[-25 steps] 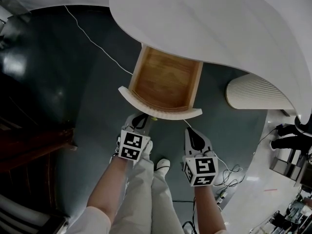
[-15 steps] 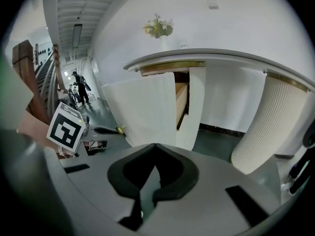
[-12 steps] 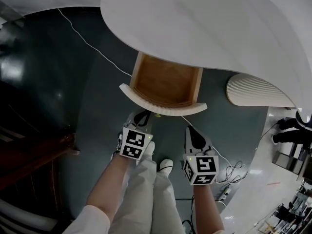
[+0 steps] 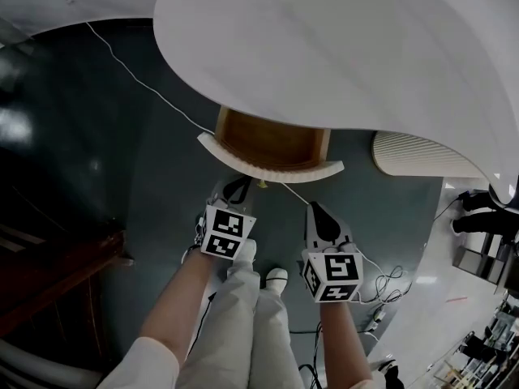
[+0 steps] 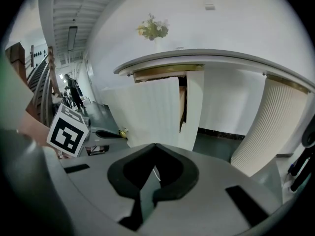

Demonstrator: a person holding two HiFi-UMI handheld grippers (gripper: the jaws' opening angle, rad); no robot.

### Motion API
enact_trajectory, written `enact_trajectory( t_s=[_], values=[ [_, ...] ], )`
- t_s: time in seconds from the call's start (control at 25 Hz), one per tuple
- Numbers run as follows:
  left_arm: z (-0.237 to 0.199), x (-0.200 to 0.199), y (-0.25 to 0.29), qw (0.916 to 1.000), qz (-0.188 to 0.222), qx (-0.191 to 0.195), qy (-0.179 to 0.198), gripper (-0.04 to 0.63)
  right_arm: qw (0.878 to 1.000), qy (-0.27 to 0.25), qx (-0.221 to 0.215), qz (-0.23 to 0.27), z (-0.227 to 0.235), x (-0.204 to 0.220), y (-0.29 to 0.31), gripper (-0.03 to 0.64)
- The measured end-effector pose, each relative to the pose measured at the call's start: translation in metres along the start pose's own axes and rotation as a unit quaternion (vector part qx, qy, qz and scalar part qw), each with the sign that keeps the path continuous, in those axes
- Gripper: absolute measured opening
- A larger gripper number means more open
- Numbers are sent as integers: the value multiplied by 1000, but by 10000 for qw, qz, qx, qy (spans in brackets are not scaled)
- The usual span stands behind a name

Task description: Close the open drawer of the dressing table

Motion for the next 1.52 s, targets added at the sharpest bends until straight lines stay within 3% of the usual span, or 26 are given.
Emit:
enact_trajectory(
  t_s=[0.92, 1.16, 1.52],
  values=[
    [-23, -35, 32, 9996, 153, -226, -48, 18, 10000, -50, -39, 74, 9, -15, 12, -5],
    [-24, -45, 39, 9987, 302, -328, 234, 18, 9998, -161, -35, 144, 10, -27, 15, -5],
    [-34, -55, 50, 9972, 623, -281, 299, 18, 9995, -212, 33, 221, 11, -37, 23, -5]
  ],
)
Point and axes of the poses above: the fingertips, and each gripper's own axes: y forward along the fingers, z to its right, x out of its underside, the point moved 2 cm from there along -y, backward along the fingers, and after that the axes turned 5 degrees about -z, right-handed, at the moved point
